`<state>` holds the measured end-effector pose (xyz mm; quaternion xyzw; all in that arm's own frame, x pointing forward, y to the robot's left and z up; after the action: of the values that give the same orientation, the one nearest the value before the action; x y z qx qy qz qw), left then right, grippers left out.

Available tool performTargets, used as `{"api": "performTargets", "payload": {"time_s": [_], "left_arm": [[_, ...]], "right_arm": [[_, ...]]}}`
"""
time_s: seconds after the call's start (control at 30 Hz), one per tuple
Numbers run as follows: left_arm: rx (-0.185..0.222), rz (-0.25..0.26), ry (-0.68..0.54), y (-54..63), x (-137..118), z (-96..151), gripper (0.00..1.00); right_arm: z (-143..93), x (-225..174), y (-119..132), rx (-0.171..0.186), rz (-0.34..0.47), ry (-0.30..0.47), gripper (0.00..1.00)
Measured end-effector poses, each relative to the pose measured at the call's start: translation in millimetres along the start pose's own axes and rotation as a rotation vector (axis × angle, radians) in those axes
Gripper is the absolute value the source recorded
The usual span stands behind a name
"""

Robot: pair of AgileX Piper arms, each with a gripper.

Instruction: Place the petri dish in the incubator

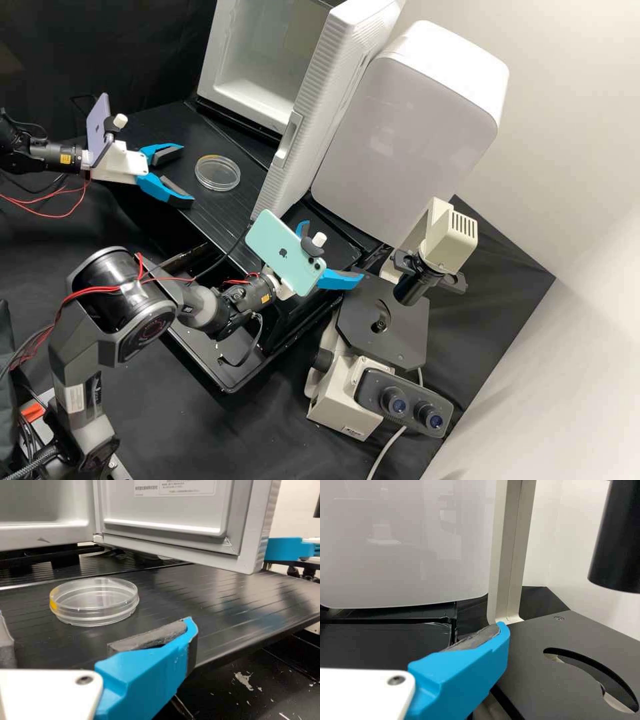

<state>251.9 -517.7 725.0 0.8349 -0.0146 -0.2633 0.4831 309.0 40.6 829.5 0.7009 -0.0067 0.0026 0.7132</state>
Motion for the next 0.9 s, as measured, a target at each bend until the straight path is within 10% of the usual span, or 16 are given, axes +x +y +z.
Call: {"api": "performTargets", "payload": {"time_s": [0.9], "left_arm": [[-0.029,-0.050,-0.026,16.8,35,-4,1.00]], "right_arm": [[0,0,0,0.000,0.000,0.000,1.00]]}}
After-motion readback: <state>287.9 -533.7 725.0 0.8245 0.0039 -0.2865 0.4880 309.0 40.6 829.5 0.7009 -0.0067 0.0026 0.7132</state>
